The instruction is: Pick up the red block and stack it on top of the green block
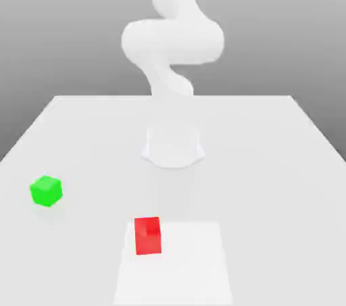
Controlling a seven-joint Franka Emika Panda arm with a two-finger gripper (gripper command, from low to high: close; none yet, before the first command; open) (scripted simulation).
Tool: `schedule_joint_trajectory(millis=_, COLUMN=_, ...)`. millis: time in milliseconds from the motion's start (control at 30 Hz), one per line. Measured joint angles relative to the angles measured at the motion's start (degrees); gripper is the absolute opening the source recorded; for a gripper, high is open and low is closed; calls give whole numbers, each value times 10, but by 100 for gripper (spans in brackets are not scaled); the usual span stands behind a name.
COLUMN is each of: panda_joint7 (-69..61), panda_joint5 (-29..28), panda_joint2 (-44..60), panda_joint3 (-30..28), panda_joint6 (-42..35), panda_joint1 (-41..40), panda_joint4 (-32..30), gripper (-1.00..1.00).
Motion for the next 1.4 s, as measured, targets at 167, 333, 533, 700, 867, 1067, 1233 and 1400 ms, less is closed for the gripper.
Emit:
schedule_joint_trajectory(millis=167, panda_joint7=-65, panda_joint5=41, panda_joint2=106, panda_joint3=-48, panda_joint6=62, panda_joint1=26, panda_joint4=-66, gripper=0)
schedule_joint_trajectory(millis=333, panda_joint7=-116, panda_joint5=67, panda_joint2=208, panda_joint3=-74, panda_joint6=121, panda_joint1=44, panda_joint4=-128, gripper=0)
schedule_joint_trajectory(millis=533, panda_joint7=-150, panda_joint5=60, panda_joint2=320, panda_joint3=-85, panda_joint6=193, panda_joint1=47, panda_joint4=-204, gripper=0)
schedule_joint_trajectory(millis=700, panda_joint7=-129, panda_joint5=-12, panda_joint2=395, panda_joint3=-90, panda_joint6=253, panda_joint1=27, panda_joint4=-261, gripper=0)
schedule_joint_trajectory(millis=867, panda_joint7=-142, panda_joint5=-2, panda_joint2=440, panda_joint3=-84, panda_joint6=291, panda_joint1=24, panda_joint4=-257, gripper=0)
schedule_joint_trajectory(millis=1067, panda_joint7=-175, panda_joint5=43, panda_joint2=500, panda_joint3=-59, panda_joint6=342, panda_joint1=10, panda_joint4=-249, gripper=0)
schedule_joint_trajectory(millis=1233, panda_joint7=-197, panda_joint5=75, panda_joint2=550, panda_joint3=-20, panda_joint6=384, panda_joint1=-20, panda_joint4=-246, gripper=-100)
schedule_joint_trajectory(millis=1400, panda_joint7=-195, panda_joint5=74, panda_joint2=550, panda_joint3=-20, panda_joint6=383, panda_joint1=-21, panda_joint4=-246, gripper=-100)
